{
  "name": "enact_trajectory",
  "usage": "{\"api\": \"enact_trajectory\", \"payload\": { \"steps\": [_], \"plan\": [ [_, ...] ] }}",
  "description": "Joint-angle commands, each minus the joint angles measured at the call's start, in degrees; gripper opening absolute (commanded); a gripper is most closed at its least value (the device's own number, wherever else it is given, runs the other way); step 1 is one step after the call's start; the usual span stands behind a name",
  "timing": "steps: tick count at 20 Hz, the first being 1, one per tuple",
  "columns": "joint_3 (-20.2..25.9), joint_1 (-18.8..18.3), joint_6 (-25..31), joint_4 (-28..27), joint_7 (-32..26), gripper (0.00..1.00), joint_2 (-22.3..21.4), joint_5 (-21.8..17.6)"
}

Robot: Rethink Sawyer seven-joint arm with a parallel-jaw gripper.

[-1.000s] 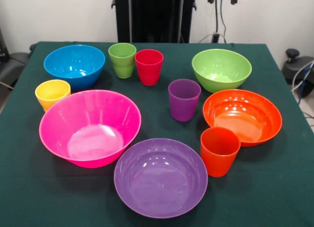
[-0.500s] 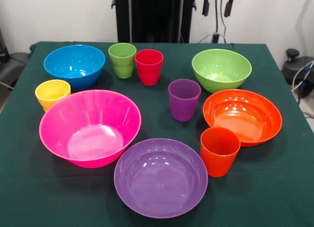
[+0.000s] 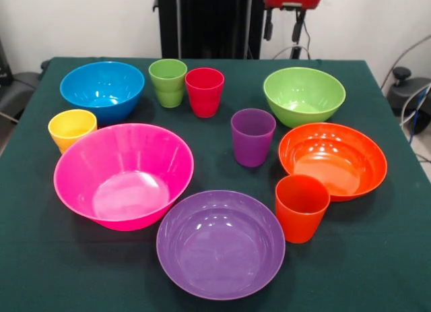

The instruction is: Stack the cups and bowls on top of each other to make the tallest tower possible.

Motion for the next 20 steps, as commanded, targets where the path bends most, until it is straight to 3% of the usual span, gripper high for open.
{"api": "enact_trajectory", "payload": {
  "steps": [1, 11, 20],
  "plan": [
    [5.29, -3.67, -3.62, -3.93, 2.65, 1.00, 7.22, -5.48],
    [9.06, -10.70, 4.52, -8.47, -1.72, 1.00, 5.23, -9.45],
    [10.92, -12.42, 10.70, -11.23, -2.19, 1.00, 2.30, -10.07]
  ]
}}
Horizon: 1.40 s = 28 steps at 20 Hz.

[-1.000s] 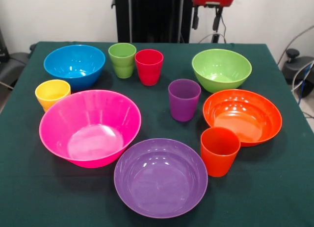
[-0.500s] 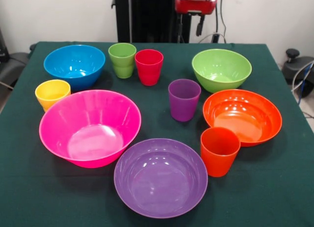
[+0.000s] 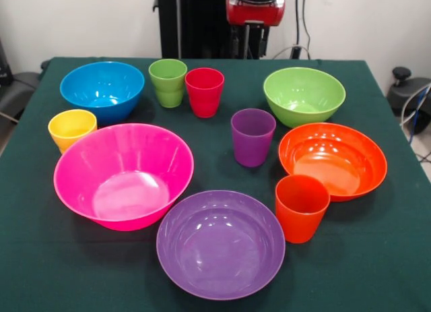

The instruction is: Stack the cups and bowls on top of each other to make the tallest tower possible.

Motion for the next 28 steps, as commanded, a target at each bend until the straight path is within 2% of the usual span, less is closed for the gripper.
{"api": "enact_trajectory", "payload": {
  "steps": [1, 13, 22, 28],
  "plan": [
    [7.66, -0.75, 9.23, -7.44, -2.18, 1.00, -1.35, -2.27],
    [8.62, 2.04, 17.71, -15.77, -1.35, 1.00, -2.11, -1.22],
    [10.68, 1.67, 22.37, -25.02, -3.13, 1.00, 3.35, -1.75],
    [12.16, 0.32, 23.98, -28.49, -4.86, 1.00, 5.53, -2.38]
  ]
}}
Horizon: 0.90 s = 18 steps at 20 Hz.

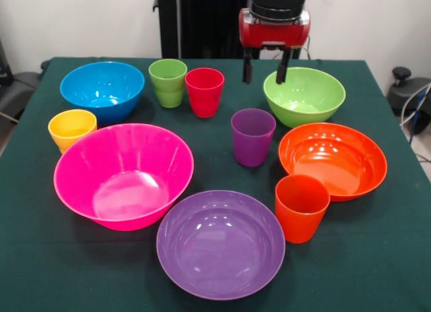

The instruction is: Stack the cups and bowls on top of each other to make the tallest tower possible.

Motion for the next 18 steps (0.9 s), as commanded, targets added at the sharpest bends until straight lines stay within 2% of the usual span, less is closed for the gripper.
{"api": "enact_trajectory", "payload": {
  "steps": [1, 8, 18],
  "plan": [
    [7.31, -1.14, 6.72, -8.67, -5.17, 1.00, 5.41, -2.39],
    [8.17, -2.79, 11.42, -10.71, -7.41, 1.00, 3.84, -3.06],
    [9.03, -5.04, 15.60, -9.93, -8.89, 1.00, -0.09, -4.06]
  ]
}}
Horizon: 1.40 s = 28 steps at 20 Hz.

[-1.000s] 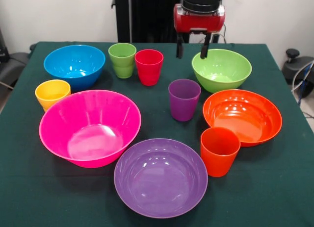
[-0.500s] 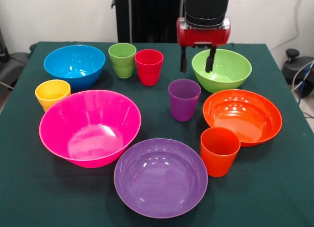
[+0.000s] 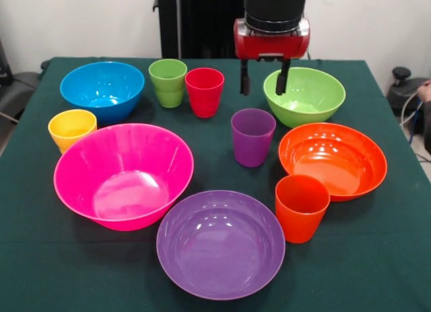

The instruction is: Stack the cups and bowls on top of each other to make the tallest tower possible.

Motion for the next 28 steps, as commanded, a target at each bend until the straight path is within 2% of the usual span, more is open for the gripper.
{"api": "enact_trajectory", "payload": {
  "steps": [1, 5, 9, 22, 28],
  "plan": [
    [4.96, -1.60, 7.63, -3.13, -9.08, 1.00, -1.92, -4.11],
    [5.42, -3.08, 8.94, -2.67, -9.92, 1.00, -3.50, -4.50],
    [5.54, -3.77, 10.65, -4.26, -10.37, 1.00, -3.22, -5.28],
    [8.41, -6.48, 9.74, -10.80, -12.03, 1.00, 4.42, -8.61],
    [9.07, -7.18, 6.83, -9.61, -10.12, 1.00, 6.19, -10.02]
  ]
}}
